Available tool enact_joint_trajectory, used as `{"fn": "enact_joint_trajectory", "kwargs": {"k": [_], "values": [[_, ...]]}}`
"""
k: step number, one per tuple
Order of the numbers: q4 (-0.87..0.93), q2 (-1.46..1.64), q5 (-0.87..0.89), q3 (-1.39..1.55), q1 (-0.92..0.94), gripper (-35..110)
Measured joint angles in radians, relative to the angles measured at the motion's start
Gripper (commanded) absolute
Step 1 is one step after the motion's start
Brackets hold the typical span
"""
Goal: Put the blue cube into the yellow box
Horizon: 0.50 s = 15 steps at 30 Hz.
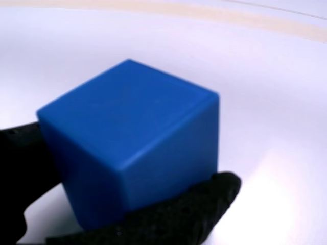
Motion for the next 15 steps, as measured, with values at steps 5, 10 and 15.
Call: {"fn": "enact_joint_trajectory", "kwargs": {"k": [5,10,15], "values": [[0.011,0.112,0.029,0.15,-0.031,20],[0.011,0.241,0.067,0.287,-0.094,20],[0.011,0.399,0.089,0.44,-0.186,20]]}}
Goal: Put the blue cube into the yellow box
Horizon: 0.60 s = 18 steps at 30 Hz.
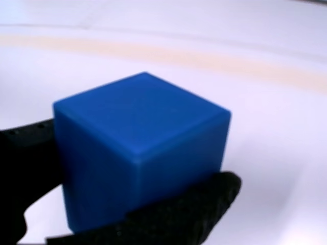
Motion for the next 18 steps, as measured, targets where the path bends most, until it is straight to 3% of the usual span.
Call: {"fn": "enact_joint_trajectory", "kwargs": {"k": [18], "values": [[-0.123,0.838,-0.003,0.887,-0.448,20]]}}
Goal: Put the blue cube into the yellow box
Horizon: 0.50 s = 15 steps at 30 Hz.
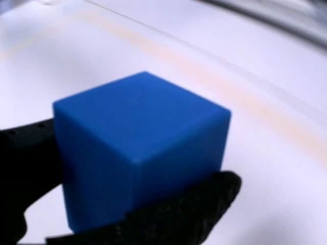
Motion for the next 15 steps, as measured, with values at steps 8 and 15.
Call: {"fn": "enact_joint_trajectory", "kwargs": {"k": [8,15], "values": [[-0.063,0.413,-0.025,0.241,-0.241,21],[-0.124,0.534,-0.04,0.365,-0.416,21]]}}
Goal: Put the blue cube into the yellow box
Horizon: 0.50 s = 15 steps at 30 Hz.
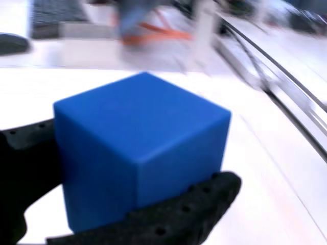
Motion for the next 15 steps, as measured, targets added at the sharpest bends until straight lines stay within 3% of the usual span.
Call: {"fn": "enact_joint_trajectory", "kwargs": {"k": [15], "values": [[-0.025,0.109,-0.015,0.141,-0.4,20]]}}
